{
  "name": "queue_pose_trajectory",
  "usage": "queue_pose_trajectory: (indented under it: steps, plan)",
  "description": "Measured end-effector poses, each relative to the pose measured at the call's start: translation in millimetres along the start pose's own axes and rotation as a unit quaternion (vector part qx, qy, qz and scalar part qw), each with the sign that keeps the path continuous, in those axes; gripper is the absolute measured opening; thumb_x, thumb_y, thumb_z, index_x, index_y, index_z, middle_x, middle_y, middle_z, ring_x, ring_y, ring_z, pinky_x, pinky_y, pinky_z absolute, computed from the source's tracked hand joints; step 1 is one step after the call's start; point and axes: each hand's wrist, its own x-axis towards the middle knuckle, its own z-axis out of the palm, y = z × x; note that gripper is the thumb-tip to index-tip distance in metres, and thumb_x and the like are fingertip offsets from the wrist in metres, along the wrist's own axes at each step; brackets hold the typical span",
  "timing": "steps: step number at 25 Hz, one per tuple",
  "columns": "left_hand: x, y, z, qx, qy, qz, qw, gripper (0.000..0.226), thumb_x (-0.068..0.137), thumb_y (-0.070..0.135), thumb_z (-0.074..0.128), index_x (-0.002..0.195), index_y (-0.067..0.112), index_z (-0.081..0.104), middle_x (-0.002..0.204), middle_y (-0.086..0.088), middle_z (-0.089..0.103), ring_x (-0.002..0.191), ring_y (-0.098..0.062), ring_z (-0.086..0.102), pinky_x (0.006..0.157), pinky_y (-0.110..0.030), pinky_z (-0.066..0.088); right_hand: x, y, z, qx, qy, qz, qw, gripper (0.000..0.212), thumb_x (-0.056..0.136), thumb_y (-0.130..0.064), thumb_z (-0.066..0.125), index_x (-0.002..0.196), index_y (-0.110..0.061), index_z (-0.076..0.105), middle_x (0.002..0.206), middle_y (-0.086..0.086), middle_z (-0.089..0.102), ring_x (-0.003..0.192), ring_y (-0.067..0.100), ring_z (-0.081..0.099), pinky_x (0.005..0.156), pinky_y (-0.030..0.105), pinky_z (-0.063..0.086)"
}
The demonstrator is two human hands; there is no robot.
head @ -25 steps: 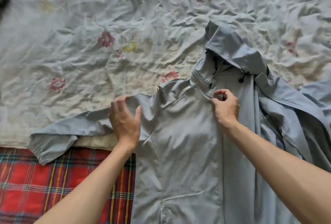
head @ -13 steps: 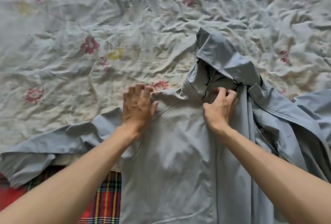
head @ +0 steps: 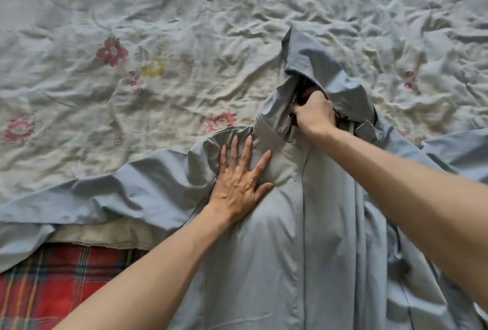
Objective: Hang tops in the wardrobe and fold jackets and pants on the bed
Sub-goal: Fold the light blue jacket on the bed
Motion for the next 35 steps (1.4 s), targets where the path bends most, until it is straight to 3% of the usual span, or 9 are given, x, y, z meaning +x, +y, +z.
queue_pose_trajectory:
  steps: [3, 6, 9, 13, 17, 20, 26, 30, 35]
  plan:
    - [3, -1, -2, 0.011, -0.036, -0.014, 0.999, 0.073, 0.093, 0.069, 0.020, 0.157, 0.032, 0.017, 0.164, -0.020, 0.002, 0.150, -0.044, -0.005, 0.119, -0.059, -0.002, -51, 32, 14, -0.010, 0.084, -0.222, 0.971, 0.025, 0.090, -0.018, 0.056, 0.112, -0.007, 0.052, 0.108, 0.015, 0.058, 0.090, 0.030, 0.056, 0.079, 0.038, 0.042]
    - [7, 0, -6, 0.025, -0.084, -0.022, 0.996, 0.076, 0.090, 0.070, 0.009, 0.158, 0.033, 0.009, 0.164, -0.021, -0.003, 0.149, -0.044, -0.010, 0.118, -0.058, -0.008, -90, 101, 35, -0.209, -0.017, -0.441, 0.873, 0.037, 0.093, -0.031, 0.048, 0.123, -0.013, 0.059, 0.126, 0.008, 0.059, 0.117, 0.027, 0.056, 0.100, 0.039, 0.038]
    - [9, -1, -10, 0.035, -0.122, -0.027, 0.992, 0.077, 0.090, 0.069, 0.007, 0.158, 0.033, 0.003, 0.164, -0.021, -0.009, 0.149, -0.044, -0.014, 0.118, -0.057, -0.010, -112, 121, 42, -0.210, -0.047, -0.366, 0.905, 0.048, 0.097, -0.039, 0.040, 0.138, -0.016, 0.053, 0.150, 0.006, 0.045, 0.141, 0.023, 0.037, 0.118, 0.043, 0.024]
    - [5, 11, -32, -0.007, -0.113, -0.040, 0.993, 0.070, 0.099, 0.053, 0.036, 0.159, 0.028, 0.008, 0.163, -0.023, -0.005, 0.150, -0.042, -0.008, 0.121, -0.052, -0.006, -177, 141, 8, -0.057, 0.024, -0.280, 0.958, 0.035, 0.091, -0.026, 0.055, 0.123, -0.014, 0.058, 0.133, 0.006, 0.051, 0.122, 0.023, 0.047, 0.106, 0.036, 0.034]
    - [-13, 60, -54, -0.062, 0.057, 0.102, 0.991, 0.064, 0.093, 0.037, 0.048, 0.152, 0.017, 0.032, 0.157, -0.022, 0.029, 0.146, -0.037, 0.026, 0.120, -0.045, 0.021, -199, 232, -96, -0.020, 0.194, -0.147, 0.970, 0.033, 0.089, -0.026, 0.053, 0.115, -0.007, 0.059, 0.112, 0.010, 0.055, 0.105, 0.029, 0.054, 0.093, 0.042, 0.044]
    - [-9, 120, -64, -0.168, 0.026, 0.108, 0.979, 0.044, 0.092, 0.028, 0.046, 0.133, 0.011, 0.052, 0.132, -0.013, 0.057, 0.122, -0.031, 0.053, 0.103, -0.033, 0.034, -176, 281, -135, -0.118, 0.154, -0.055, 0.980, 0.044, 0.089, -0.024, 0.064, 0.127, -0.007, 0.052, 0.119, 0.017, 0.051, 0.109, 0.033, 0.048, 0.091, 0.042, 0.041]
    - [65, 240, -88, -0.654, -0.192, -0.248, 0.689, 0.017, 0.095, 0.027, 0.062, 0.095, 0.009, 0.062, 0.088, -0.009, 0.065, 0.067, -0.020, 0.062, 0.068, -0.034, 0.056, -155, 312, -137, -0.045, 0.157, -0.009, 0.987, 0.015, 0.092, -0.024, 0.066, 0.102, -0.015, 0.069, 0.095, 0.011, 0.070, 0.088, 0.033, 0.063, 0.068, 0.036, 0.042]
    - [110, 264, -98, -0.673, -0.220, -0.369, 0.602, 0.035, 0.094, 0.041, 0.063, 0.089, 0.008, 0.056, 0.075, -0.007, 0.058, 0.045, -0.016, 0.053, 0.039, -0.017, 0.042, -178, 283, -148, -0.025, 0.223, -0.143, 0.964, 0.022, 0.094, -0.030, 0.054, 0.101, -0.019, 0.072, 0.093, 0.003, 0.073, 0.082, 0.029, 0.068, 0.063, 0.034, 0.050]
    - [121, 256, -88, -0.657, -0.192, -0.434, 0.586, 0.017, 0.095, 0.025, 0.064, 0.089, 0.009, 0.060, 0.076, -0.005, 0.058, 0.059, -0.018, 0.056, 0.049, -0.025, 0.047, -231, 249, -160, 0.034, 0.200, -0.257, 0.945, 0.011, 0.090, -0.024, 0.069, 0.100, -0.021, 0.071, 0.087, -0.007, 0.072, 0.076, 0.014, 0.068, 0.061, 0.031, 0.052]
